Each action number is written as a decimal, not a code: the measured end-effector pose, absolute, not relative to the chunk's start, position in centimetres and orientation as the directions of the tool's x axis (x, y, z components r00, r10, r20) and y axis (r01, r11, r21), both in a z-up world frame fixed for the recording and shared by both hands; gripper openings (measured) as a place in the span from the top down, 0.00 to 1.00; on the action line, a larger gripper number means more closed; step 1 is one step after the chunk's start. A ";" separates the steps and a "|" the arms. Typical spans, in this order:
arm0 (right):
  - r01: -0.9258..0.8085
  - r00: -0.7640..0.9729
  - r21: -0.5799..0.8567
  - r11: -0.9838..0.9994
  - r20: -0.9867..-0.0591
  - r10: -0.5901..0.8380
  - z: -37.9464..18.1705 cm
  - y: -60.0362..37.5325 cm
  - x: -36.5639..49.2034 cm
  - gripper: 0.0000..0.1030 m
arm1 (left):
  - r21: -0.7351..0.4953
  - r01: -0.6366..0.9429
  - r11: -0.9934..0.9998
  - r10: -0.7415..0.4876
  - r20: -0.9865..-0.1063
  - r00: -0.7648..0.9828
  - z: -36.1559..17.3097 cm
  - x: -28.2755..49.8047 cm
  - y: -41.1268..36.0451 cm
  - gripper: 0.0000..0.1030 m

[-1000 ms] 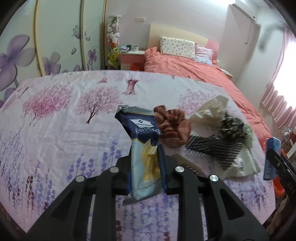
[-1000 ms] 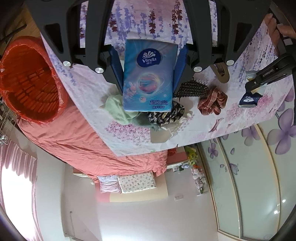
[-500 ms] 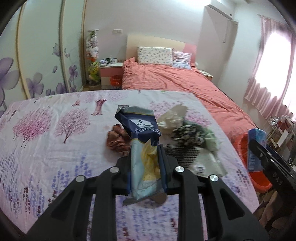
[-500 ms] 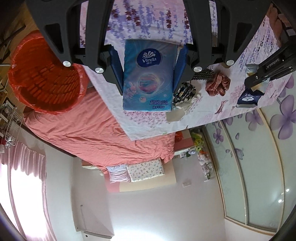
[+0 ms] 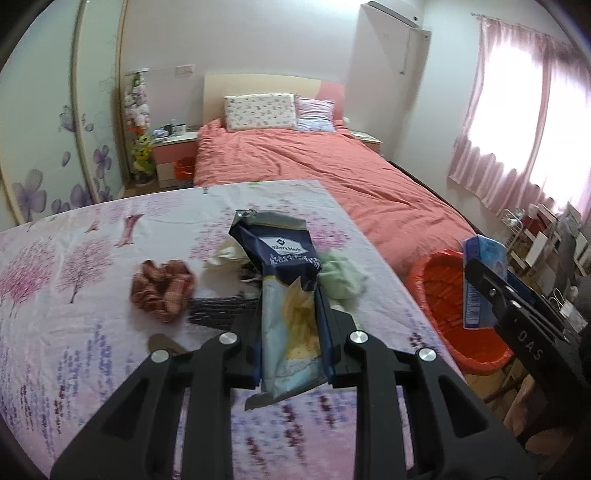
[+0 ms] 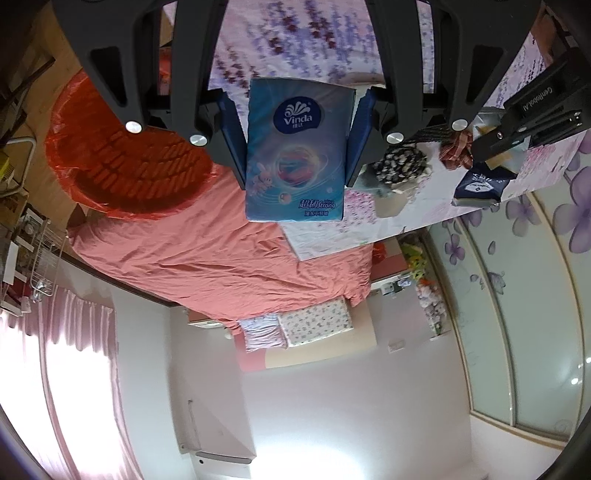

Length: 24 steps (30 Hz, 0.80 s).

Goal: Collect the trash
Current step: 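Carry the tissue pack and wrapper in both grippers over the orange basket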

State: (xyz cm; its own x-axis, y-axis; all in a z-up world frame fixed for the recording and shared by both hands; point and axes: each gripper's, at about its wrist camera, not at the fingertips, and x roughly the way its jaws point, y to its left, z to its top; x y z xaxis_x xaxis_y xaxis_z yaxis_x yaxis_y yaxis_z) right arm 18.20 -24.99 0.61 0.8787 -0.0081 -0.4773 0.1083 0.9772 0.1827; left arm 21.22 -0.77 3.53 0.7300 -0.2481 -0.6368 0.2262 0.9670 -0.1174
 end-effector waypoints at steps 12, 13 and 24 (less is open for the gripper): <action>0.209 0.871 0.213 0.954 -0.485 -0.082 -0.3 -30.8 17.3 0.51 | -0.146 0.367 0.919 -0.371 -0.638 0.674 2.9 21.3 -8.2 0.77; 0.219 0.869 0.217 0.951 -0.486 -0.089 -0.4 -31.4 17.3 0.51 | -0.148 0.382 0.912 -0.383 -0.639 0.667 2.8 21.3 -9.1 0.77; 0.324 0.850 0.261 0.909 -0.503 -0.158 -1.9 -38.0 16.8 0.51 | -0.156 0.499 0.853 -0.466 -0.660 0.590 1.2 21.7 -17.1 0.77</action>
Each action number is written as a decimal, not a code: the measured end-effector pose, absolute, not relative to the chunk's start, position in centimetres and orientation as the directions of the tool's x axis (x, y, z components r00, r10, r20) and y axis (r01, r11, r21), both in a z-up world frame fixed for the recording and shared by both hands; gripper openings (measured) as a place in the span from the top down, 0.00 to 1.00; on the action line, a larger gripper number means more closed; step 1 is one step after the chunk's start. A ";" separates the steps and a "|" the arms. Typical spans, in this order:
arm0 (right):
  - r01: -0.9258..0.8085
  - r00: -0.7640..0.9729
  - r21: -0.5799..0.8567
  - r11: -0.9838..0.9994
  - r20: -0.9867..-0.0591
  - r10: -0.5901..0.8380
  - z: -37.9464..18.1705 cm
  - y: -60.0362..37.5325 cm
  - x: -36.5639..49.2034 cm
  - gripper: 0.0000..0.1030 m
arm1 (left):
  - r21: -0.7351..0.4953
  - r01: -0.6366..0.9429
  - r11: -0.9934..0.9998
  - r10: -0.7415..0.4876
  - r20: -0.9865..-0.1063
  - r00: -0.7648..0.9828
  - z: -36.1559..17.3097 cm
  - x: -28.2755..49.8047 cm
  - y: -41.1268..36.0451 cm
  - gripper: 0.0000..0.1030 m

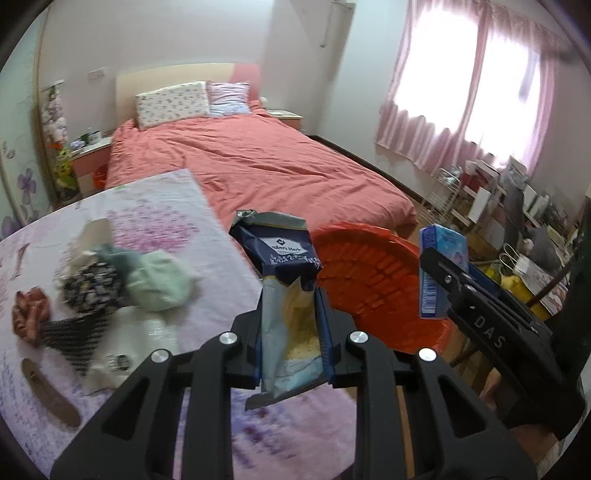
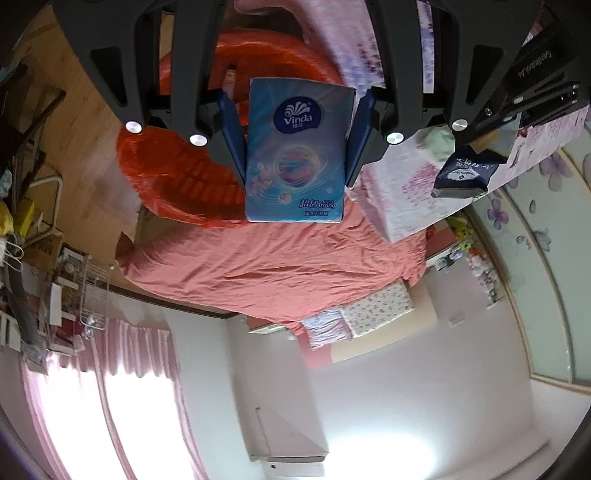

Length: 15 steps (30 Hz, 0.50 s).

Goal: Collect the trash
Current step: 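Carry the tissue pack and wrapper in both grippers over the orange basket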

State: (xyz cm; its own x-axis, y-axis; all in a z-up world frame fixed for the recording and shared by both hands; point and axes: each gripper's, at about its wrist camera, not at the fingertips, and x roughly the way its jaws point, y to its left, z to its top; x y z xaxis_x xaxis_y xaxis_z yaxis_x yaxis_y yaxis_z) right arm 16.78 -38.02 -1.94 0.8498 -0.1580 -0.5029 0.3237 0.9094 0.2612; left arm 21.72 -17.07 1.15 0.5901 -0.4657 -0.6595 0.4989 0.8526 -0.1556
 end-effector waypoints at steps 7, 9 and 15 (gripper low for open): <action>0.369 0.835 0.278 0.887 -0.517 -0.185 -2.7 -41.0 17.2 0.51 | -0.162 0.560 0.813 -0.504 -0.679 0.535 -0.4 22.4 -21.6 0.76; 0.380 0.833 0.292 0.878 -0.521 -0.187 -2.8 -41.9 17.5 0.51 | -0.167 0.571 0.804 -0.511 -0.686 0.518 -0.8 22.8 -22.8 0.75; 0.394 0.822 0.340 0.854 -0.546 -0.161 -3.6 -43.4 18.5 0.46 | -0.176 0.564 0.807 -0.500 -0.712 0.492 -2.2 24.0 -24.5 0.55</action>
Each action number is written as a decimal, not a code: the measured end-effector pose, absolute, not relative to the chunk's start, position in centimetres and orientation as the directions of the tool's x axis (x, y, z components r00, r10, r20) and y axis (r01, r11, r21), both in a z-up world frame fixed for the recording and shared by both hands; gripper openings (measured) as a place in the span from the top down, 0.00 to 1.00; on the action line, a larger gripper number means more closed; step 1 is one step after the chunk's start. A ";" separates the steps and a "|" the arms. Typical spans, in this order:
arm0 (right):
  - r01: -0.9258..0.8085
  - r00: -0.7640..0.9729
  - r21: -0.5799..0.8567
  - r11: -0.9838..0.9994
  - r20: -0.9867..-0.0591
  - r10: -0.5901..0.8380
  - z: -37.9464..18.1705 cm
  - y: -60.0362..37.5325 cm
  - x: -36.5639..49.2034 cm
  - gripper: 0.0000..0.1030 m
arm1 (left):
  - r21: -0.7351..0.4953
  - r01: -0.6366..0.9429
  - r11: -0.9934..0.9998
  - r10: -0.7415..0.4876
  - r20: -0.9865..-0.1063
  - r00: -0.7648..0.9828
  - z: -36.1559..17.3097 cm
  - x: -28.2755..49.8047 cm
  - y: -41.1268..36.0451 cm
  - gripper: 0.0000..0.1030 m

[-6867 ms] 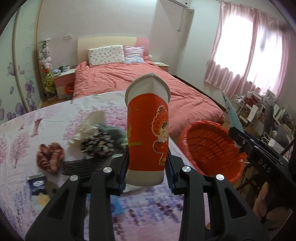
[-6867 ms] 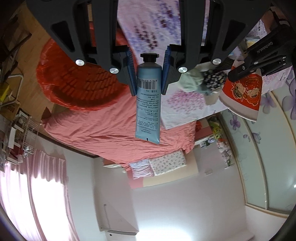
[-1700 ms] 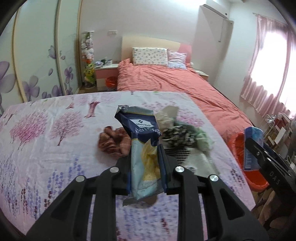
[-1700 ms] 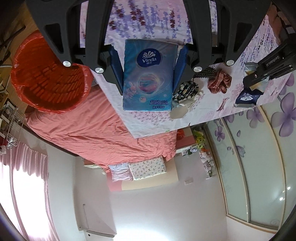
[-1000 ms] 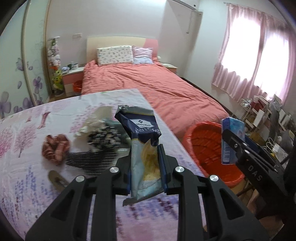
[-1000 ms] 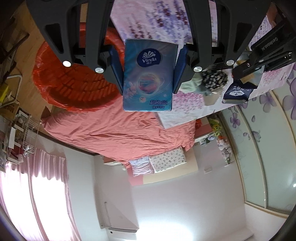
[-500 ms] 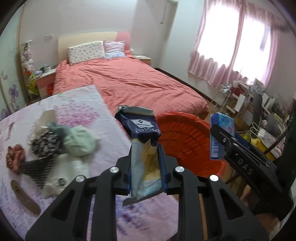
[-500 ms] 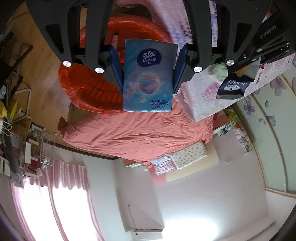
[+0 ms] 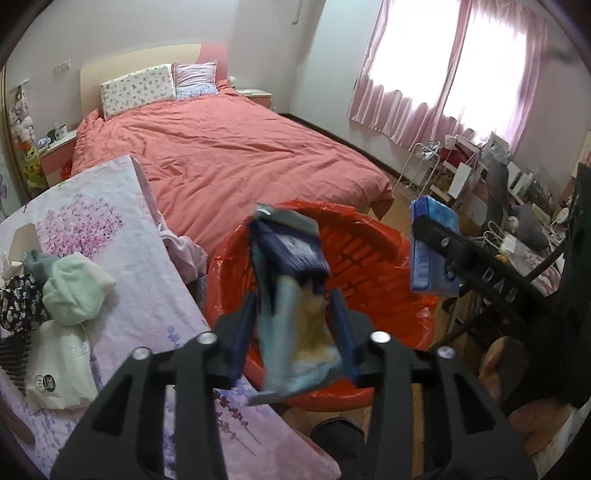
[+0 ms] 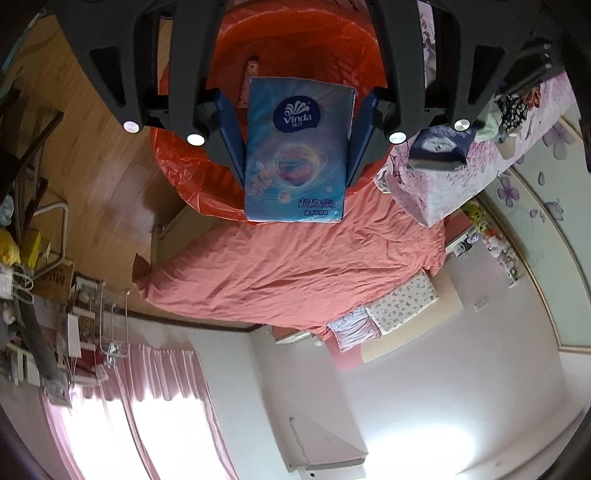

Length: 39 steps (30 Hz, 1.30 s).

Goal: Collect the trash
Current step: 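Carry the tissue pack and wrapper in both grippers over the orange basket, then open both grippers to drop the tissue pack and wrapper into the basket, then grasp the brown hair clip with the left gripper while the right approaches the white plastic bag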

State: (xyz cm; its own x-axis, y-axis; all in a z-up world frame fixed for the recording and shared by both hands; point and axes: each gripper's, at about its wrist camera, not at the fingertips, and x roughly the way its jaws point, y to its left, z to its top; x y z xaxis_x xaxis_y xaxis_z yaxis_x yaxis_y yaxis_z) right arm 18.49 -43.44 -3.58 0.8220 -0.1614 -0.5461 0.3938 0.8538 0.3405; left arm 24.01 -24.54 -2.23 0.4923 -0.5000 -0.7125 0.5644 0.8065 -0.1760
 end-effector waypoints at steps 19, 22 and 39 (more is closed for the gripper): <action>0.375 0.816 0.236 0.896 -0.542 -0.198 -2.0 -39.6 18.0 0.40 | -0.066 0.421 0.905 -0.333 -0.725 0.603 -2.9 24.3 -15.9 0.42; 0.354 0.822 0.222 0.908 -0.537 -0.189 -1.6 -38.3 18.1 0.40 | -0.061 0.384 0.921 -0.304 -0.728 0.614 -2.8 24.4 -13.7 0.42; 0.137 0.834 0.141 0.980 -0.550 -0.038 -2.7 -27.3 19.5 0.40 | -0.026 -0.011 1.000 -0.010 -0.710 0.704 -3.3 21.6 4.6 0.34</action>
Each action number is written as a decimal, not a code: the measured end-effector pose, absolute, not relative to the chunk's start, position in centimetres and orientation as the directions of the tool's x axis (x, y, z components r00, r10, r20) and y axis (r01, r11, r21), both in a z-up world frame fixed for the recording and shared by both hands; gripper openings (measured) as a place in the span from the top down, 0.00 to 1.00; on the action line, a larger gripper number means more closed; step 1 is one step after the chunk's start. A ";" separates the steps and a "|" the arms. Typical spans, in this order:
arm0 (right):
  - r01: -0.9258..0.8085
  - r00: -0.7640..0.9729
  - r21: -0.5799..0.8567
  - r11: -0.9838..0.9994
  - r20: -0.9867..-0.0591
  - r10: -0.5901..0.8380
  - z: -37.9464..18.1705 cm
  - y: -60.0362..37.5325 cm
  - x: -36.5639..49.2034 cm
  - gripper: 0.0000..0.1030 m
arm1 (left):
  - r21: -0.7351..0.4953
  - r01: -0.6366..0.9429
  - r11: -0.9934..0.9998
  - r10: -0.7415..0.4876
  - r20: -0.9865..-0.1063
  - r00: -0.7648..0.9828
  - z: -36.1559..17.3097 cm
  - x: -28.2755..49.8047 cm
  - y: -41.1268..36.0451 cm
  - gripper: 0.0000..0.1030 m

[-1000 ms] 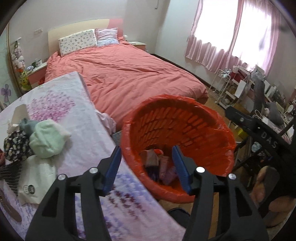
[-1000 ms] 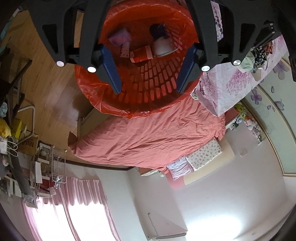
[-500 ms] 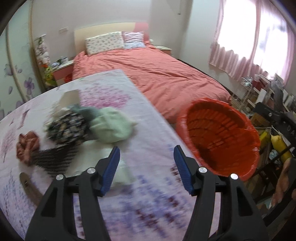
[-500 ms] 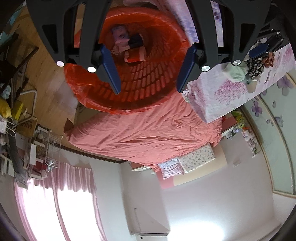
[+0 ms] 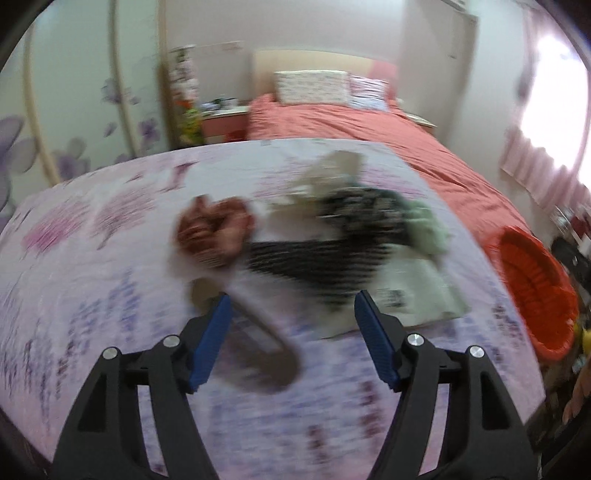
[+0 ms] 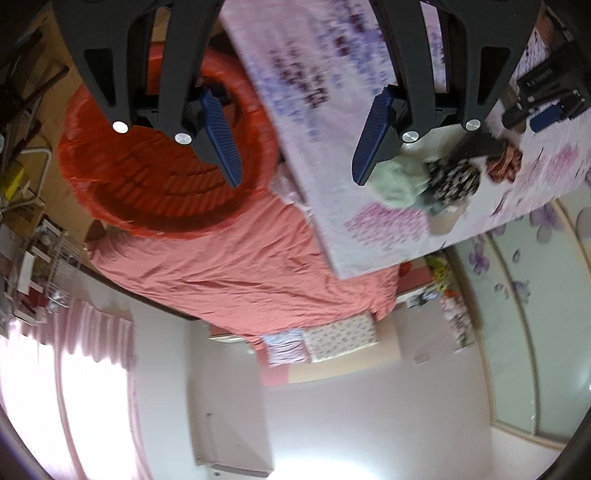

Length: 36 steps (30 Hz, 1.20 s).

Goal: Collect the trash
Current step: 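Grasp the brown hair clip with the left gripper while the right approaches the white plastic bag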

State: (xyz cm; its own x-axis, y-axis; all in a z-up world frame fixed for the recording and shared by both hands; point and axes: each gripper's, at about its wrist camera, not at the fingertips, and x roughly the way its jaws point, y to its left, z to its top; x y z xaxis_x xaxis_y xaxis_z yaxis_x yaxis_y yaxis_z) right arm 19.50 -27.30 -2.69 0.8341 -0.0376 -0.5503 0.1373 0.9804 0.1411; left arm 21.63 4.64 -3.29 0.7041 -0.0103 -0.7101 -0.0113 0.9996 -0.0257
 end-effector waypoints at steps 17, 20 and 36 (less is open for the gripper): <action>0.046 0.795 0.120 0.992 -0.605 0.036 -4.9 -22.0 20.5 0.40 | -0.055 -0.104 0.993 0.021 -0.791 0.612 -7.4 23.3 6.6 0.42; 0.044 0.791 0.117 0.992 -0.610 0.037 -5.2 -21.8 20.6 0.40 | -0.051 -0.093 0.994 0.016 -0.795 0.607 -7.6 23.7 7.5 0.53; -0.007 0.768 0.125 0.992 -0.635 0.085 -6.4 -18.9 21.7 0.40 | -0.093 -0.104 0.990 -0.009 -0.785 0.619 -7.5 26.1 15.3 0.70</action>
